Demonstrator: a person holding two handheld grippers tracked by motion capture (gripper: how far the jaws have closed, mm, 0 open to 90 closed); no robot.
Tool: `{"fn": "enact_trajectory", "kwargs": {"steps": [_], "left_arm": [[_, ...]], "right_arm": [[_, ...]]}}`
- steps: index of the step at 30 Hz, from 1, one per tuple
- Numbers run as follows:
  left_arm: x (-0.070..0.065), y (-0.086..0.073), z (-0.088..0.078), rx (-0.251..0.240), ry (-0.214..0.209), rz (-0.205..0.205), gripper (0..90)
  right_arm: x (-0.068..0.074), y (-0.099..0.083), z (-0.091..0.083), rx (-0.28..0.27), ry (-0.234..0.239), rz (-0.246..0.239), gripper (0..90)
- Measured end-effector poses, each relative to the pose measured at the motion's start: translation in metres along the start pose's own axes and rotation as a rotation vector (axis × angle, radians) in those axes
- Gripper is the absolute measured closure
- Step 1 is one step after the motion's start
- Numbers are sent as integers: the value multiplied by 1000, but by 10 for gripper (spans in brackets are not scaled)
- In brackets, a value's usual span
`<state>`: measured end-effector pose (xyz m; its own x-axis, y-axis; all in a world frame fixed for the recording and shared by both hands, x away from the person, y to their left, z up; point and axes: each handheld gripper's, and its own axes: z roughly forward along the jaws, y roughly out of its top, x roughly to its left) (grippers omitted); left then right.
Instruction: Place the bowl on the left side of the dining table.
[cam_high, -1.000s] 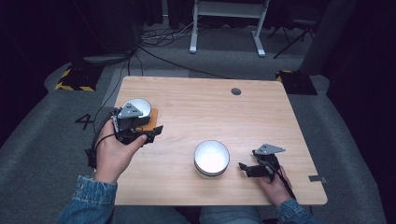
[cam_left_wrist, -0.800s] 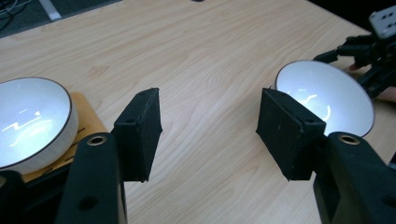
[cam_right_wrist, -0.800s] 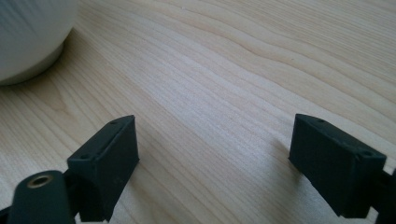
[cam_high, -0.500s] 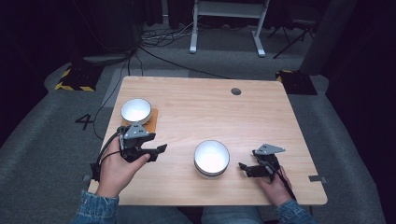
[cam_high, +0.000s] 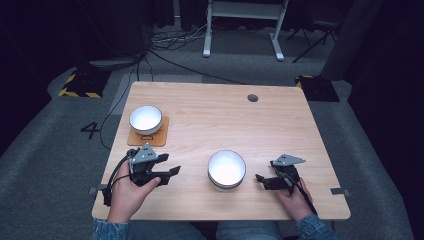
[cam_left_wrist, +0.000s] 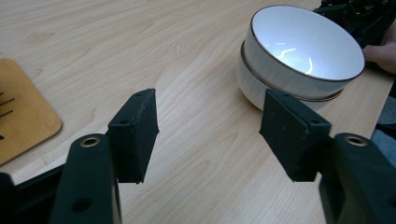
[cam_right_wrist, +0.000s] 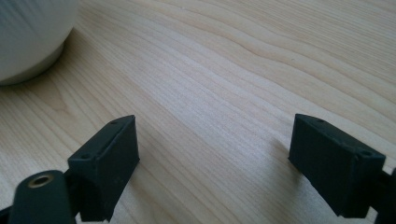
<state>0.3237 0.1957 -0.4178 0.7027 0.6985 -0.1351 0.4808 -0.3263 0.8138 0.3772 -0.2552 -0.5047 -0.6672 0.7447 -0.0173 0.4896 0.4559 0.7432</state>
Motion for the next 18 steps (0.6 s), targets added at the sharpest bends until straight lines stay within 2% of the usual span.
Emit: {"fn": "enact_trajectory", "kwargs": {"steps": [1, 3, 6, 9, 11, 14, 18], "left_arm": [[1, -2, 0, 1, -1, 2, 359], [1, -8, 3, 18, -3, -19, 357], [-2, -14, 4, 68, 17, -7, 345], [0, -20, 8, 77, 9, -24, 340], [1, -24, 13, 97, 11, -16, 339], [-1, -28, 22, 128, -9, -25, 339], [-3, -33, 34, 170, -18, 1, 331]], "right_arm": [[0, 0, 0, 0, 0, 0, 161], [0, 0, 0, 1, 1, -1, 163], [0, 0, 0, 0, 1, -1, 163], [0, 0, 0, 0, 1, -1, 164], [0, 0, 0, -2, 7, 2, 166], [-3, -1, -1, 6, -1, -38, 166], [-2, -1, -1, 6, -1, -36, 166]]}}
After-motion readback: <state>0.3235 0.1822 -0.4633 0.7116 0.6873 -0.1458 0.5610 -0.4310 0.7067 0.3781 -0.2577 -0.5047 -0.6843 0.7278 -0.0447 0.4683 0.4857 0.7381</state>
